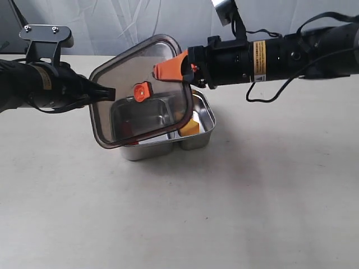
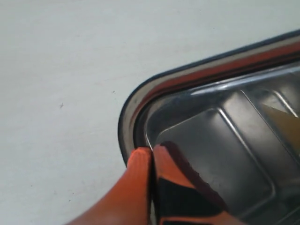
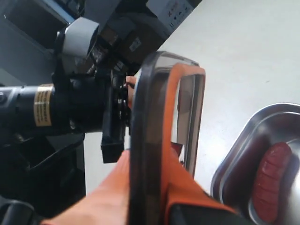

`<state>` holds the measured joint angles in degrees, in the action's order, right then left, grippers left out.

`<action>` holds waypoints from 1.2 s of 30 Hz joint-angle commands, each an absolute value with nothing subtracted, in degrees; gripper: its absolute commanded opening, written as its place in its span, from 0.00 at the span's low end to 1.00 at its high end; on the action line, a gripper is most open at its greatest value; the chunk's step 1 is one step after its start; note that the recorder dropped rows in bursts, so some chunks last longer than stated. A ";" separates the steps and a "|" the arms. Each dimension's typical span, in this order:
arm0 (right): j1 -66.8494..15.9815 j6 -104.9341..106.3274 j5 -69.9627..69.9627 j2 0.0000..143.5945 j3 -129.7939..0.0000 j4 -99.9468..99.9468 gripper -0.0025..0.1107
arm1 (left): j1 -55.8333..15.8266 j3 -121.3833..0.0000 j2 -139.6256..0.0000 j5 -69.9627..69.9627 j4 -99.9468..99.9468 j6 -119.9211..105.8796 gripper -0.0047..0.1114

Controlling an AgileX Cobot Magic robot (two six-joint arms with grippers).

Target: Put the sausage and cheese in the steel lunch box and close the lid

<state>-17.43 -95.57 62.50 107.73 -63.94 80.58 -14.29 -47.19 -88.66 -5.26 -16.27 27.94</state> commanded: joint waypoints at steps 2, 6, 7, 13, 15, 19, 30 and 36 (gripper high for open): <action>-20.06 -85.31 64.55 106.13 -54.56 65.07 0.01 | -14.44 -47.09 -88.21 -4.28 -15.73 27.97 0.04; -20.82 -85.69 65.71 105.15 -52.87 68.66 0.01 | -14.44 -47.09 -88.21 -4.28 -15.73 27.97 0.04; -20.82 -86.05 66.58 105.15 -52.80 68.81 0.01 | -14.44 -47.09 -88.21 -4.28 -15.73 27.97 0.04; -19.97 -89.00 66.22 105.11 -52.80 68.64 0.01 | -14.44 -47.09 -88.21 -4.28 -15.73 27.97 0.04; -19.97 -91.10 65.01 105.11 -52.80 69.10 0.01 | -14.44 -47.09 -88.21 -4.28 -15.73 27.97 0.04; -19.97 -94.70 64.38 105.22 -52.80 70.38 0.01 | -14.44 -47.09 -88.21 -4.28 -15.73 27.97 0.04; -20.04 -71.70 62.31 103.11 -50.35 68.62 0.01 | -14.44 -47.09 -88.21 -4.28 -15.73 27.97 0.04; -20.04 -73.21 57.49 102.82 -49.99 65.48 0.01 | -14.44 -47.09 -88.21 -4.28 -15.73 27.97 0.04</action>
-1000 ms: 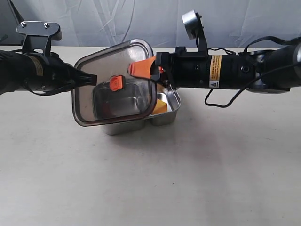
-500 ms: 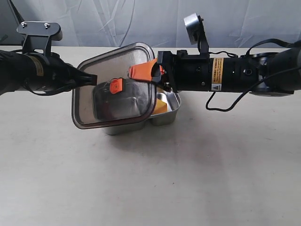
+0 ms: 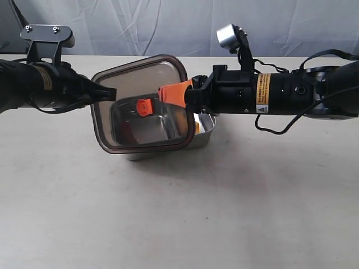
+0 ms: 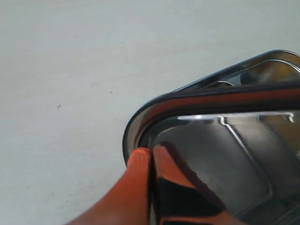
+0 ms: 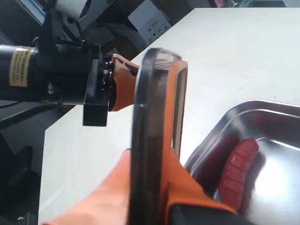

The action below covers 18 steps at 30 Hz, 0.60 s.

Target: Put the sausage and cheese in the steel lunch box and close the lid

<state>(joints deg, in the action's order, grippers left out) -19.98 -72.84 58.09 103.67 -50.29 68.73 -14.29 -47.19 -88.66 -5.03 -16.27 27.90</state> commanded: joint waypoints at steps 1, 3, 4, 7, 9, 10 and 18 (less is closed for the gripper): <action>-20.04 -75.16 56.62 102.82 -49.99 63.96 0.01 | -14.44 -47.09 -88.21 -4.28 -15.73 27.97 0.04; -19.32 -79.35 56.06 102.93 -50.71 63.09 0.01 | -14.44 -47.09 -88.21 -4.28 -15.73 27.97 0.04; -19.32 -80.96 55.78 102.93 -51.26 63.09 0.01 | -14.44 -47.09 -88.21 -4.28 -15.73 27.97 0.04; -18.70 -85.04 55.59 102.93 -53.25 65.65 0.01 | -14.44 -47.09 -88.21 -4.28 -15.73 27.97 0.04; -18.33 -85.71 53.64 102.93 -53.79 66.10 0.01 | -14.44 -47.09 -88.21 -4.28 -15.73 27.97 0.04; -18.16 -85.71 52.12 102.93 -53.78 66.10 0.01 | -14.44 -47.09 -88.21 -4.28 -15.73 27.97 0.04; -18.03 -86.12 44.64 103.13 -53.85 68.79 0.01 | -14.44 -47.09 -88.21 -4.28 -15.73 27.97 0.04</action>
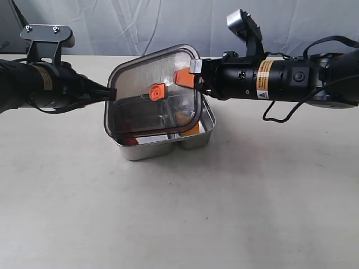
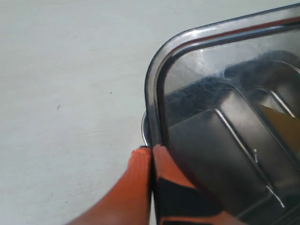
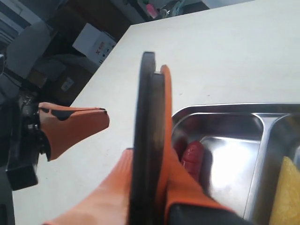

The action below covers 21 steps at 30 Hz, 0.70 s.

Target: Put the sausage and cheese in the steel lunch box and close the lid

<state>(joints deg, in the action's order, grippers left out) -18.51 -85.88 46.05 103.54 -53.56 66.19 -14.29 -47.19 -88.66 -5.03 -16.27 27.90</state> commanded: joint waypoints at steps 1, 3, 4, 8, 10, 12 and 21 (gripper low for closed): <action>-18.03 -86.83 44.43 103.13 -53.99 69.04 0.01 | -14.44 -47.09 -88.21 -4.28 -15.73 27.97 0.04; -17.76 -88.76 44.10 103.13 -53.99 68.93 0.01 | -14.44 -47.09 -88.21 -4.28 -15.73 27.97 0.04; -17.76 -88.76 44.22 103.13 -54.10 68.93 0.01 | -14.44 -47.09 -88.21 -4.28 -15.73 27.97 0.04; -17.76 -88.76 46.08 102.40 -54.08 68.66 0.01 | -14.44 -47.09 -88.21 -4.28 -15.73 27.97 0.04; -17.47 -88.25 46.80 101.80 -54.08 66.82 0.01 | -14.44 -47.09 -88.21 -4.28 -15.73 27.97 0.04; -16.87 -87.87 48.23 101.05 -54.08 64.38 0.01 | -14.44 -47.09 -88.21 -4.28 -15.73 27.97 0.04; -17.12 -62.85 51.09 98.14 -49.99 44.51 0.01 | -14.44 -47.09 -88.21 -4.28 -15.74 27.99 0.04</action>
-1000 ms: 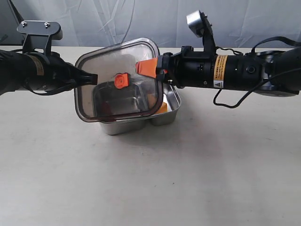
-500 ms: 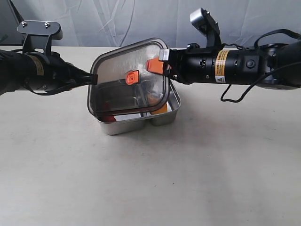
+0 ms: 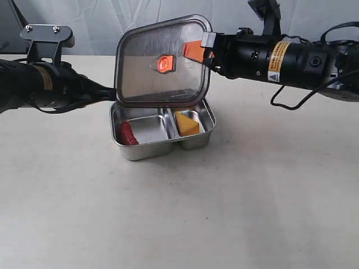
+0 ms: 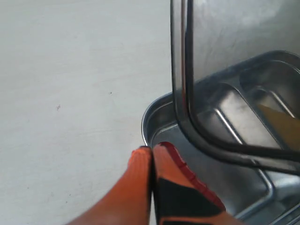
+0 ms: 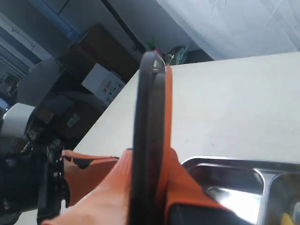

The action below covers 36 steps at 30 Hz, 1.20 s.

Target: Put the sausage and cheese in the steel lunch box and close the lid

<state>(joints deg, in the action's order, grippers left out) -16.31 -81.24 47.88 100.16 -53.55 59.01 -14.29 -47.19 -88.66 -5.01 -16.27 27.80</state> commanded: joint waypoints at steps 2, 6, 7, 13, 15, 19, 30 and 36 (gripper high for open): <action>-18.27 -49.77 50.89 96.86 -46.51 34.22 0.01 | -14.44 -47.09 -88.21 -4.28 -15.74 27.99 0.04; -20.93 -39.83 51.72 95.59 -39.77 21.38 0.01 | -14.44 -47.09 -88.21 -4.28 -15.74 27.99 0.04; -21.77 -37.20 53.49 95.59 -38.59 19.69 0.01 | -14.44 -47.09 -88.21 -4.28 -15.74 27.99 0.04; -26.93 -28.71 69.96 95.48 -31.90 2.00 0.01 | -14.44 -47.09 -88.21 -4.28 -15.74 27.99 0.04; -27.56 -28.71 69.96 95.22 -30.61 0.61 0.01 | -14.44 -47.09 -88.21 -4.28 -15.74 27.99 0.04; -27.31 -32.34 69.96 95.01 -30.23 4.61 0.01 | -14.44 -47.09 -88.21 -4.28 -15.74 27.99 0.04; -26.07 -46.28 58.40 94.70 -32.43 16.90 0.01 | -14.44 -47.09 -88.21 -4.28 -15.74 27.99 0.04; -15.65 -67.04 51.54 94.70 -40.96 42.50 0.01 | -14.44 -47.09 -88.21 -4.11 -15.60 28.10 0.04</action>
